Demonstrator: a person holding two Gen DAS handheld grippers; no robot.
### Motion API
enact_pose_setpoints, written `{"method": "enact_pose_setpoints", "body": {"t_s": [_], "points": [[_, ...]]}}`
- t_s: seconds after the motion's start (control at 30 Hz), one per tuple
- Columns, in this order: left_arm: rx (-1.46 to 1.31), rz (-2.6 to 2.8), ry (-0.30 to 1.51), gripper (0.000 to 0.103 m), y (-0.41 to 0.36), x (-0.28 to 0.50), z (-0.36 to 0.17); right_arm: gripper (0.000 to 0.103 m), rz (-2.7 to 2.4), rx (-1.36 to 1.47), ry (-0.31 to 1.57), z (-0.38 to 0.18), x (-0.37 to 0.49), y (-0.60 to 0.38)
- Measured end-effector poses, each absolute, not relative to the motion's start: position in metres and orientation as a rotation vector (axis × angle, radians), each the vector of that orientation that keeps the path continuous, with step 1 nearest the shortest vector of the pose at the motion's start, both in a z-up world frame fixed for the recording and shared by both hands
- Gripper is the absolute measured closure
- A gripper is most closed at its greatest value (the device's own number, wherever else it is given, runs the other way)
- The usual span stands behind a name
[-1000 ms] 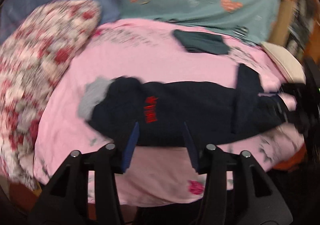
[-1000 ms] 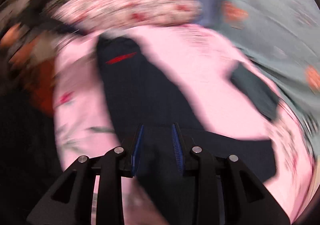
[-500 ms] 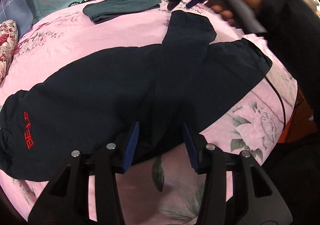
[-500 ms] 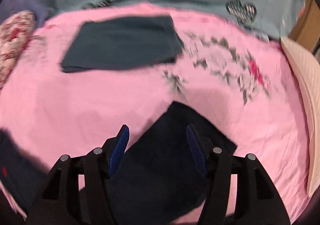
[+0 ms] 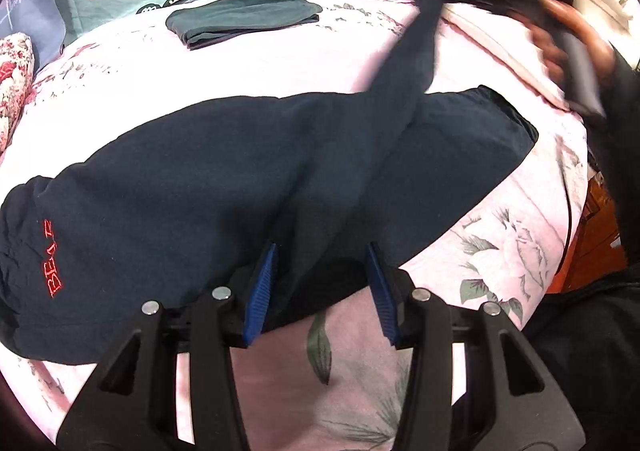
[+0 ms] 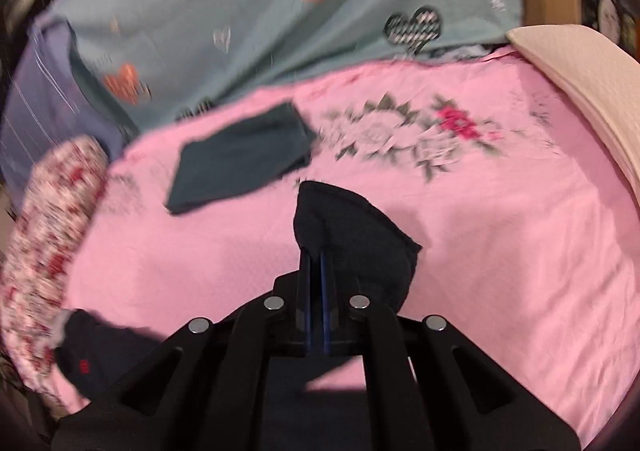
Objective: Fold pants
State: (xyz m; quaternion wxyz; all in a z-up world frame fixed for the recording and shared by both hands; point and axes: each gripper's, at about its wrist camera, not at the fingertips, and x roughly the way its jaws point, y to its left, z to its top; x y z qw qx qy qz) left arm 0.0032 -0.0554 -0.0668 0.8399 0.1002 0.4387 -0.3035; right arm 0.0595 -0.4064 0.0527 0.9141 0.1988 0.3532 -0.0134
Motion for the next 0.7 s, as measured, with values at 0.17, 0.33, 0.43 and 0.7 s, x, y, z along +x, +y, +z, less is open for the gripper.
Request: {"method": "enact_pose_setpoints", "body": {"t_s": [0.17,0.33,0.43,0.7], "points": [[0.186,-0.648,0.940,0.057,-0.052,0.003,-0.066,0.099,-0.086,0.492,0.751,0.000,-0.041,-0.435],[0.192,-0.632,0.946,0.057,-0.054,0.003,-0.066,0.100,-0.131,0.608,0.776,-0.061,-0.069,-0.445],[0.192,-0.618,0.945,0.057,-0.055,0.002,-0.065,0.100,-0.126,0.590,0.756,-0.062,-0.070,-0.438],[0.207,-0.580,0.941,0.057,-0.050,0.000,-0.062,0.070,-0.086,0.581,0.761,-0.051,-0.064,-0.435]]}}
